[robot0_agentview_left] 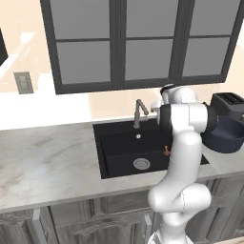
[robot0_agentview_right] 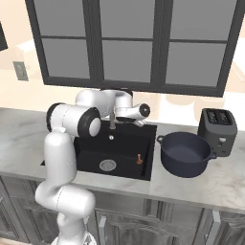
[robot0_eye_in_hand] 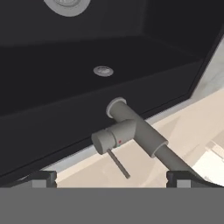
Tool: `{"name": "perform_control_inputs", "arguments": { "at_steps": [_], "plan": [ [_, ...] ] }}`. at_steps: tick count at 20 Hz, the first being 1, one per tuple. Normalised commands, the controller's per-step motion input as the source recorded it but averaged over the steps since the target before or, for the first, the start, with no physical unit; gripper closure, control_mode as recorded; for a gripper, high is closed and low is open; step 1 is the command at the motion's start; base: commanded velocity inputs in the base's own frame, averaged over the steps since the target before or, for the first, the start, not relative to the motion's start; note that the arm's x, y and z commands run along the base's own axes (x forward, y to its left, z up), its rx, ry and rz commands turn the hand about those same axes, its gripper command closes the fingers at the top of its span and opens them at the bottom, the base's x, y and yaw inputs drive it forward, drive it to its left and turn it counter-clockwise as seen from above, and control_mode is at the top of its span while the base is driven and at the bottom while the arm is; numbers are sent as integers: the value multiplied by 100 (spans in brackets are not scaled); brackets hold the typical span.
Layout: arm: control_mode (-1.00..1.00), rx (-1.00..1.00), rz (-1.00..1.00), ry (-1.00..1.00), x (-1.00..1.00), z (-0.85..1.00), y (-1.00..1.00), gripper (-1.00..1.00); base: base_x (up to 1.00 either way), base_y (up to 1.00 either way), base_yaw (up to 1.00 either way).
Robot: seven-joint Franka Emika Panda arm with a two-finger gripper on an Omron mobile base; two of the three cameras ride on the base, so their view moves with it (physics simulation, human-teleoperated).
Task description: Dump the mushroom from the pot into the sink. Then turn on the water and wash the mushroom. Then turn off the water and put the mushroom back in the pot.
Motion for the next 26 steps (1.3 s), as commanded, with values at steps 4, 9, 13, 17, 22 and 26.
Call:
{"name": "perform_control_inputs", "arguments": {
  "at_steps": [4, 9, 13, 17, 22, 26],
  "plan": [
    [-100, 0, -1, 0, -5, 0, 11, -100, 0, 0, 0],
    [-100, 0, 0, 0, -6, 0, 6, -100, 0, 0, 0],
    [-100, 0, 0, 0, 0, 0, 2, -100, 0, 0, 0],
    [-100, 0, 0, 0, 0, 0, 2, -100, 0, 0, 0],
    [-100, 0, 0, 0, 1, -7, 7, -100, 0, 0, 0],
    [-100, 0, 0, 0, 3, -16, 14, -100, 0, 0, 0]
  ]
}}
